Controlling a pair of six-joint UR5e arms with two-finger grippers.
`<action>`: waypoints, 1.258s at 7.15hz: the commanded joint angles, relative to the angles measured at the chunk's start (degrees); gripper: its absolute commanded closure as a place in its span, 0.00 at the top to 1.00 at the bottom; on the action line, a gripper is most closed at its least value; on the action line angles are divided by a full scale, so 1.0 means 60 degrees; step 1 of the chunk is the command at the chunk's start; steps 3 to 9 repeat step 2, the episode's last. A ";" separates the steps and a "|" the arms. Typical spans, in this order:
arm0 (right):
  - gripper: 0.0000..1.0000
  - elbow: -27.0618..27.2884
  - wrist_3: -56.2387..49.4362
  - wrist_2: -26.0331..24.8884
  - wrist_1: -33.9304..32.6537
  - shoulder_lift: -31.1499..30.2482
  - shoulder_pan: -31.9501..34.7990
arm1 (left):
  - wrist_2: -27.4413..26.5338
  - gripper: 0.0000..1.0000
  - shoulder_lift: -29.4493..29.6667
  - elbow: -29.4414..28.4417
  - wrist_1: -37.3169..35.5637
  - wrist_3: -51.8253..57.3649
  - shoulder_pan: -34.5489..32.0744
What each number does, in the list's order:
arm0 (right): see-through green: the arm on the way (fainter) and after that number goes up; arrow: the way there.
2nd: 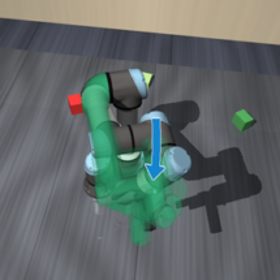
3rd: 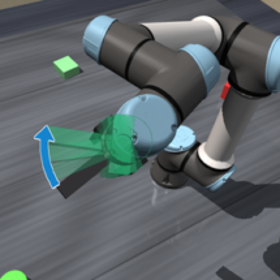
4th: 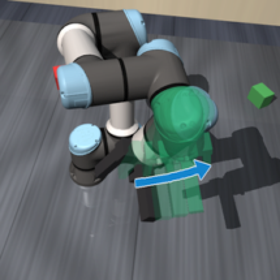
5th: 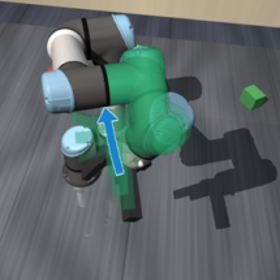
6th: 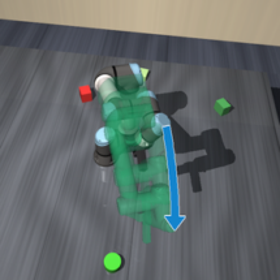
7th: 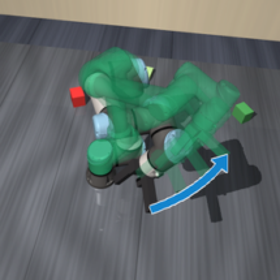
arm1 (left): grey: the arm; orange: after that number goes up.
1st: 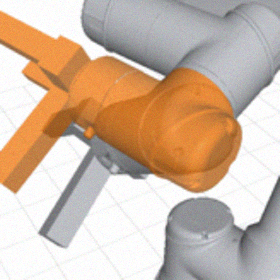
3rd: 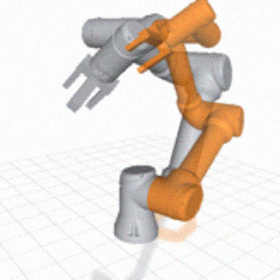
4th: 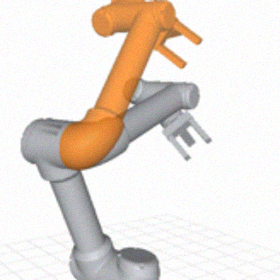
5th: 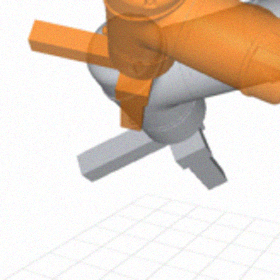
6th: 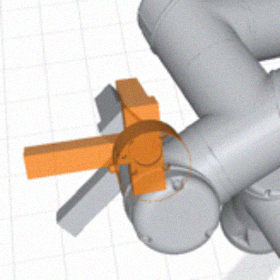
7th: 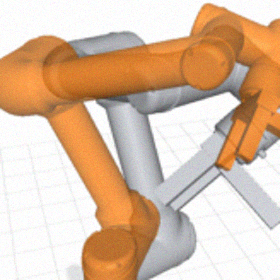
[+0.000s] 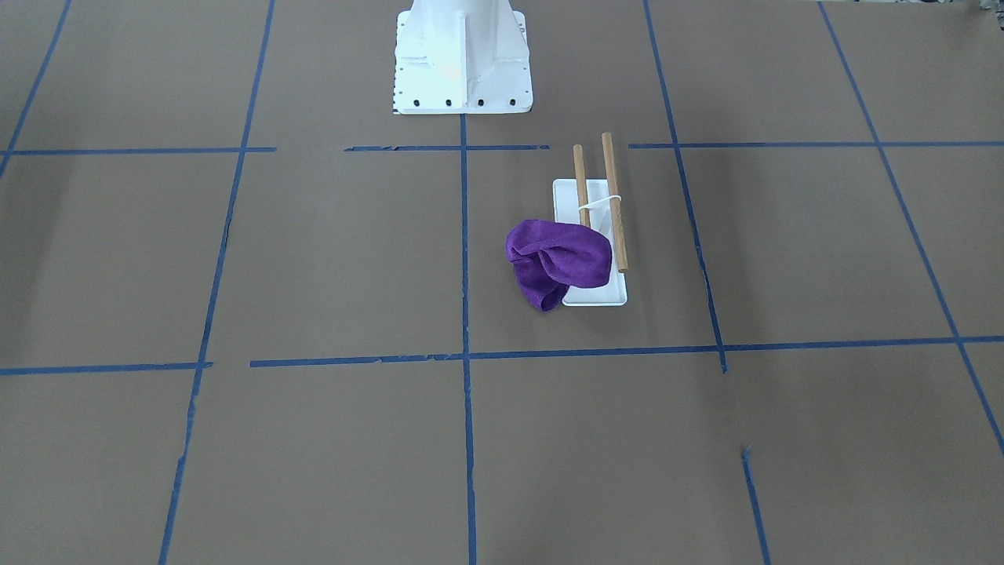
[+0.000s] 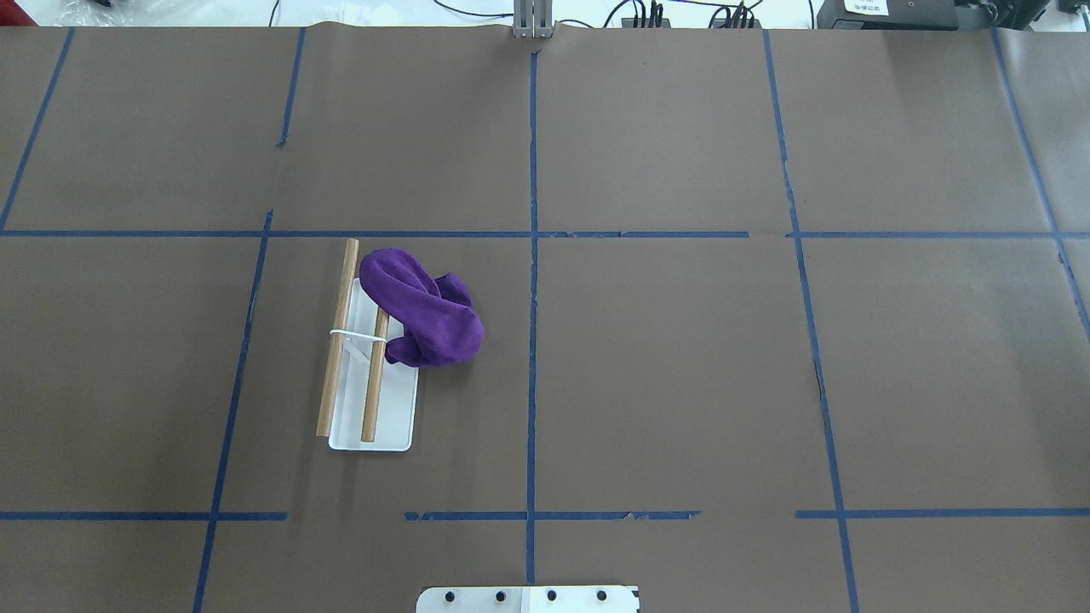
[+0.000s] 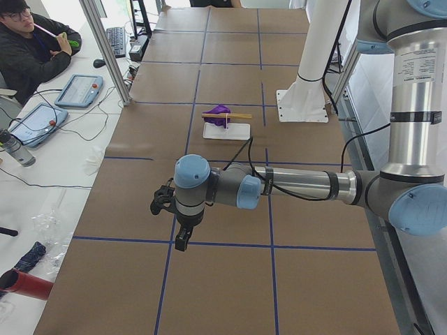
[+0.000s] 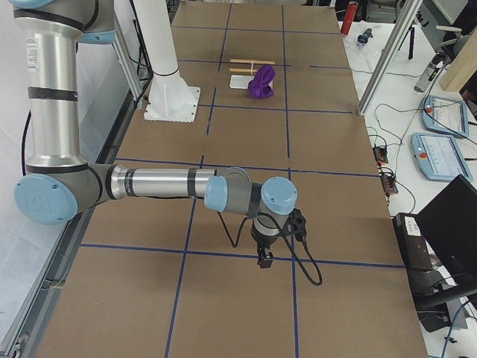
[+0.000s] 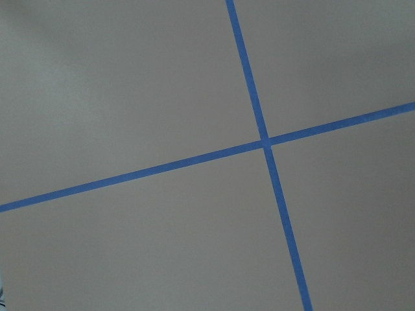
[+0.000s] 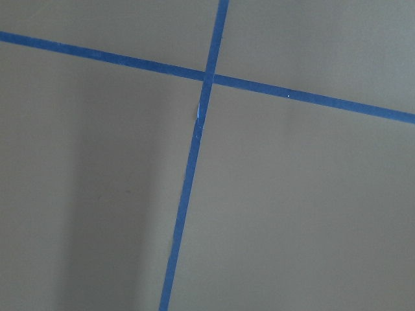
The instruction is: Hang towel on rack
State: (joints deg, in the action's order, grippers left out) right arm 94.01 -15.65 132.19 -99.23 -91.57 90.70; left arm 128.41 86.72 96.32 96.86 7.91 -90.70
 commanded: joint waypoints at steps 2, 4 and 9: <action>1.00 0.0006 0.0000 0.0000 0.0014 -0.0003 0.0000 | -0.0001 1.00 -0.0009 0.0001 0.0000 0.0001 -0.0001; 1.00 0.0006 0.0000 0.0000 0.0014 -0.0003 0.0000 | -0.0001 1.00 -0.0009 0.0001 0.0000 0.0001 -0.0001; 1.00 0.0006 0.0000 0.0000 0.0014 -0.0003 0.0000 | -0.0001 1.00 -0.0009 0.0001 0.0000 0.0001 -0.0001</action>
